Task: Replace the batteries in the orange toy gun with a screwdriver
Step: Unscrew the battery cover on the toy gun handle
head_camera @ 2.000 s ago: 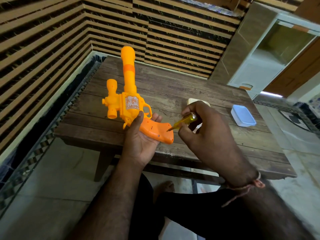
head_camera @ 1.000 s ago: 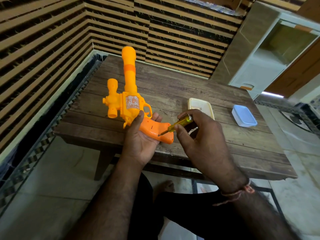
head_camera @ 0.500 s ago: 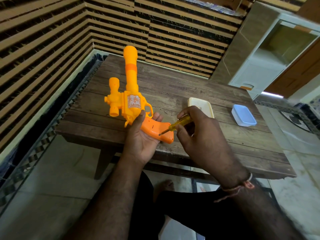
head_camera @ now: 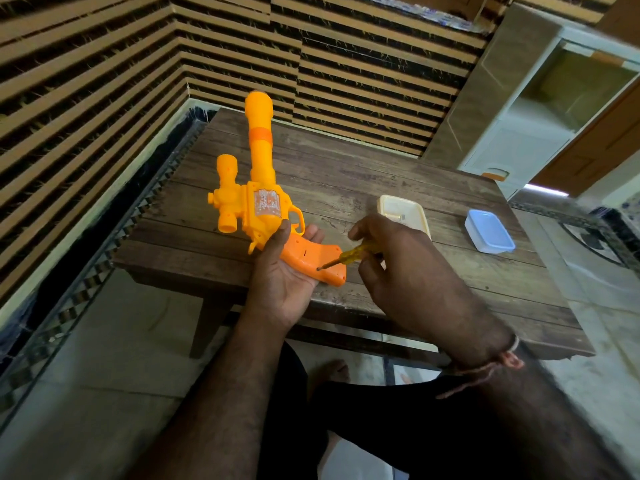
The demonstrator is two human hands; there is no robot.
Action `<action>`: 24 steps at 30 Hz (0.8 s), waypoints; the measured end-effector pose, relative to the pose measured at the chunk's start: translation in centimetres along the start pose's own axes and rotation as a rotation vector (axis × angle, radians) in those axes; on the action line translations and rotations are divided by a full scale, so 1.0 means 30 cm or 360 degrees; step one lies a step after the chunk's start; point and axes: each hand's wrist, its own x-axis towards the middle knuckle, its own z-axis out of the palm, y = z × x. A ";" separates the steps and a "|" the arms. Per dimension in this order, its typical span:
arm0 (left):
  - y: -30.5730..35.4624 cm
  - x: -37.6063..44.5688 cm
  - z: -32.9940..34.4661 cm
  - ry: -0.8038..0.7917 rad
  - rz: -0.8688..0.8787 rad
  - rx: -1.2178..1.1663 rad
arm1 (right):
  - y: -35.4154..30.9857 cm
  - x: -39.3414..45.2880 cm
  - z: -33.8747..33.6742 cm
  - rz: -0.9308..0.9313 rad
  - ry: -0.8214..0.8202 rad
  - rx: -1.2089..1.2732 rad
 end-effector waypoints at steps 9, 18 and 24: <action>-0.010 -0.003 0.000 -0.0033 0.0003 0.0048 | -0.001 -0.002 0.002 0.0002 0.0045 -0.0229; -0.012 0.005 -0.013 -0.0104 0.0008 0.0016 | 0.007 0.000 0.013 -0.0085 -0.0008 0.0002; -0.010 0.011 -0.025 -0.0131 0.0019 0.0051 | 0.006 0.000 0.014 -0.0075 -0.0025 0.0027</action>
